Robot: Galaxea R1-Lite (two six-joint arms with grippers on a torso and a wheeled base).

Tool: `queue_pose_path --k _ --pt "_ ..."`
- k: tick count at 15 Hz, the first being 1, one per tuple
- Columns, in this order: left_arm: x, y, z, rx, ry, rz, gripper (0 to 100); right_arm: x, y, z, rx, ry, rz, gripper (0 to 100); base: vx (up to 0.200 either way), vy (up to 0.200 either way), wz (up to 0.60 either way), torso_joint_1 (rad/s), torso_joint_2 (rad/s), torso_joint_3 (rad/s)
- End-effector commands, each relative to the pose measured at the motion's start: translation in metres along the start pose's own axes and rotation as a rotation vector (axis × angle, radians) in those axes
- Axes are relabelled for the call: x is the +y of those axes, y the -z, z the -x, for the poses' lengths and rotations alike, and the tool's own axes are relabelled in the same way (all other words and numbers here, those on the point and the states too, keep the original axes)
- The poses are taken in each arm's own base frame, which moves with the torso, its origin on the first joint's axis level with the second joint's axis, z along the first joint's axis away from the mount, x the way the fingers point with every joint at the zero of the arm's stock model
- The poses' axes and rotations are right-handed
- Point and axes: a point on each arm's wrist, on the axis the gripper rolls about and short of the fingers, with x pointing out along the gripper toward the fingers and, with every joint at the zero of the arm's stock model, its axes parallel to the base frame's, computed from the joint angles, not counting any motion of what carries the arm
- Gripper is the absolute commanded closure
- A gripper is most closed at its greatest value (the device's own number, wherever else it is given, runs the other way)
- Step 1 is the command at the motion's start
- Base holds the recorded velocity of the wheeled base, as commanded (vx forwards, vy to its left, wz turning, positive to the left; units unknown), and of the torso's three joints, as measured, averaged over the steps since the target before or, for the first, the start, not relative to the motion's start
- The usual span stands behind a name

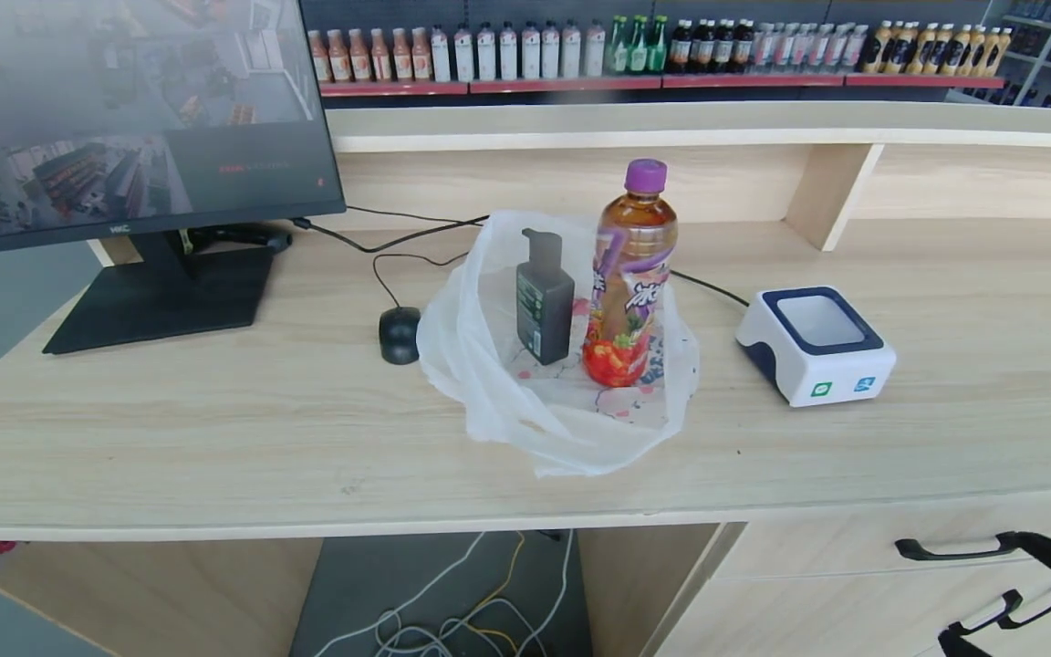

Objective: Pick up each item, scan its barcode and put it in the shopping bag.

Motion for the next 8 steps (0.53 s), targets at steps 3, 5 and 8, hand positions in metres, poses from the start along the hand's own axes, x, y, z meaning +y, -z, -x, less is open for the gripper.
queue_pose_path --k 3,5,8 --pt "0.0 0.0 0.0 0.0 0.0 0.0 0 -0.003 0.059 0.077 -0.036 -0.089 0.033 0 0.0 0.0 0.0 0.0 0.0 0.0" --pt "0.0 0.0 0.0 0.0 0.0 0.0 0 -0.002 0.063 0.077 -0.044 -0.109 0.035 0 0.0 0.0 0.0 0.0 0.0 0.0" --pt "0.0 0.0 0.0 0.0 0.0 0.0 0 0.003 0.061 0.071 0.044 0.184 -0.081 0 0.0 0.0 0.0 0.0 0.0 0.0"
